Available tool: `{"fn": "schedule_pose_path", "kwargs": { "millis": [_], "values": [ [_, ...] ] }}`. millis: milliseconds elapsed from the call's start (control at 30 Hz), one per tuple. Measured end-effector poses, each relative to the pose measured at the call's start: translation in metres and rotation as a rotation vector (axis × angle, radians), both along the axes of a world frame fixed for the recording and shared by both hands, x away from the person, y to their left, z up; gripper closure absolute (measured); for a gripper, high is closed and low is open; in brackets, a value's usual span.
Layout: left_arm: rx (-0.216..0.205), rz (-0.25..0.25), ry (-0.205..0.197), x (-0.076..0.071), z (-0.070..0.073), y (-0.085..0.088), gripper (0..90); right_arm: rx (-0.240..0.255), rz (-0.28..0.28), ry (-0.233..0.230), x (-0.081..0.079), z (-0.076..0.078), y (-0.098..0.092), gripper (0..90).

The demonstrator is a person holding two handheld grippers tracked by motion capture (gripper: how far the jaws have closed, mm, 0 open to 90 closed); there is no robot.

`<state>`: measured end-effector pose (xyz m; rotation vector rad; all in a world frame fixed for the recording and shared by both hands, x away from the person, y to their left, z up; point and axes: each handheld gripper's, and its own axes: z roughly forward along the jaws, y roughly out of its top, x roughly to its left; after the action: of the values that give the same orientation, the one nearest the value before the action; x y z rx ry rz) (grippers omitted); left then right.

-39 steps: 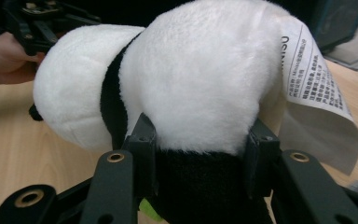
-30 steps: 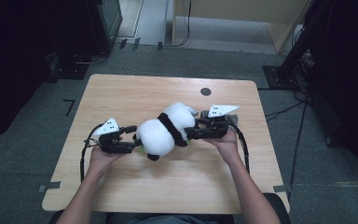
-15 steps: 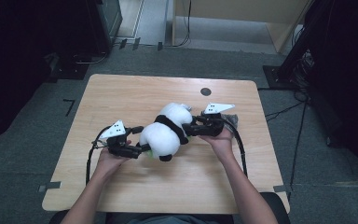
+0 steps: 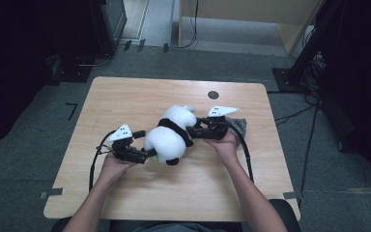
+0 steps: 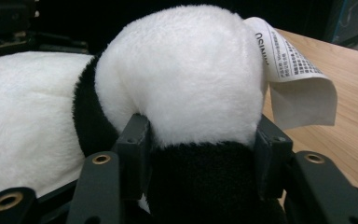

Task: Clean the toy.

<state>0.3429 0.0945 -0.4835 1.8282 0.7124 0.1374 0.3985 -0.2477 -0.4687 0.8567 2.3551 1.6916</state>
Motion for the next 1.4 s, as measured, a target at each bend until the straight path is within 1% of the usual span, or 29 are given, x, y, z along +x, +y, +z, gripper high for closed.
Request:
{"fn": "schedule_pose_path", "kwargs": {
  "millis": [100, 133, 167, 233, 267, 300, 333, 367, 400, 500, 533, 600, 667, 733, 767, 833, 867, 900, 933, 967, 1000, 1067, 1133, 1233, 1333, 1400],
  "values": [
    [-0.007, 0.004, 0.027, 0.001, -0.001, -0.001, 1.9, 0.004, -0.020, 0.000, 0.000, 0.000, 0.001, 46.1],
    [-0.003, 0.002, 0.034, 0.001, -0.001, -0.002, 0.0, 0.002, -0.025, -0.010, 0.000, 0.000, 0.003, 45.5],
    [0.002, -0.008, 0.033, 0.001, -0.002, -0.004, 0.0, -0.005, -0.028, -0.021, 0.000, 0.001, 0.005, 45.1],
    [0.035, -0.030, 0.012, -0.002, -0.002, -0.008, 0.0, -0.034, -0.045, -0.047, -0.001, 0.000, 0.011, 45.1],
    [0.058, -0.036, -0.008, -0.004, -0.001, -0.011, 0.0, -0.049, -0.047, -0.052, -0.001, -0.001, 0.013, 45.2],
    [0.072, -0.048, -0.024, -0.006, -0.001, -0.014, 0.0, -0.066, -0.053, -0.057, -0.002, -0.001, 0.016, 45.4],
    [0.075, -0.065, -0.038, -0.008, 0.000, -0.016, 1.0, -0.073, -0.053, -0.056, -0.001, -0.002, 0.018, 45.6],
    [0.075, -0.071, -0.048, -0.010, 0.001, -0.018, 5.4, -0.077, -0.062, -0.055, -0.001, -0.002, 0.019, 45.9],
    [0.084, -0.068, -0.057, -0.011, 0.002, -0.020, 6.4, -0.081, -0.070, -0.054, -0.001, -0.003, 0.020, 46.4],
    [0.073, -0.069, -0.058, -0.012, 0.004, -0.020, 14.9, -0.081, -0.093, -0.037, 0.000, -0.003, 0.018, 46.6],
    [0.073, -0.070, -0.053, -0.013, 0.004, -0.020, 19.1, -0.079, -0.097, -0.034, 0.000, -0.003, 0.017, 46.6],
    [0.082, -0.072, -0.054, -0.014, 0.006, -0.020, 24.2, -0.083, -0.101, -0.033, 0.000, -0.003, 0.016, 47.0],
    [0.098, -0.077, -0.050, -0.016, 0.006, -0.021, 32.4, -0.100, -0.103, -0.041, -0.001, -0.002, 0.016, 47.0],
    [0.104, -0.069, -0.062, -0.018, 0.008, -0.021, 39.5, -0.117, -0.105, -0.049, -0.001, -0.001, 0.015, 47.0],
    [0.098, -0.068, -0.059, -0.019, 0.009, -0.020, 42.2, -0.122, -0.108, -0.048, -0.001, 0.000, 0.013, 46.8],
    [0.090, -0.067, -0.062, -0.019, 0.011, -0.019, 44.7, -0.131, -0.123, -0.048, 0.000, 0.001, 0.010, 46.2],
    [0.089, -0.060, -0.061, -0.019, 0.012, -0.018, 44.7, -0.135, -0.142, -0.045, 0.000, 0.002, 0.008, 49.6],
    [0.098, -0.037, -0.067, -0.018, 0.012, -0.018, 44.6, -0.128, -0.153, -0.040, 0.001, 0.002, 0.005, 47.7],
    [0.096, -0.040, -0.064, -0.017, 0.011, -0.018, 44.5, -0.092, -0.143, -0.021, 0.002, 0.003, 0.003, 48.0],
    [0.089, -0.047, -0.070, -0.017, 0.011, -0.018, 44.7, -0.059, -0.131, -0.007, 0.002, 0.003, 0.002, 48.5],
    [0.084, -0.041, -0.072, -0.017, 0.012, -0.018, 45.5, -0.064, -0.128, -0.003, 0.002, 0.004, 0.003, 48.4],
    [0.062, -0.031, -0.068, -0.017, 0.015, -0.017, 47.5, -0.121, -0.132, -0.024, 0.000, 0.003, 0.007, 47.2],
    [0.052, -0.018, -0.069, -0.016, 0.015, -0.015, 48.1, -0.141, -0.139, -0.026, -0.001, 0.004, 0.006, 45.6],
    [0.052, 0.013, -0.078, -0.015, 0.017, -0.012, 47.4, -0.148, -0.173, -0.033, -0.004, 0.008, -0.005, 44.5],
    [0.039, 0.047, -0.097, -0.013, 0.021, -0.008, 47.3, -0.175, -0.210, -0.049, -0.008, 0.011, -0.021, 44.1],
    [0.035, 0.059, -0.106, -0.010, 0.023, -0.005, 47.2, -0.172, -0.240, -0.046, -0.010, 0.012, -0.032, 42.7]
  ]
}}
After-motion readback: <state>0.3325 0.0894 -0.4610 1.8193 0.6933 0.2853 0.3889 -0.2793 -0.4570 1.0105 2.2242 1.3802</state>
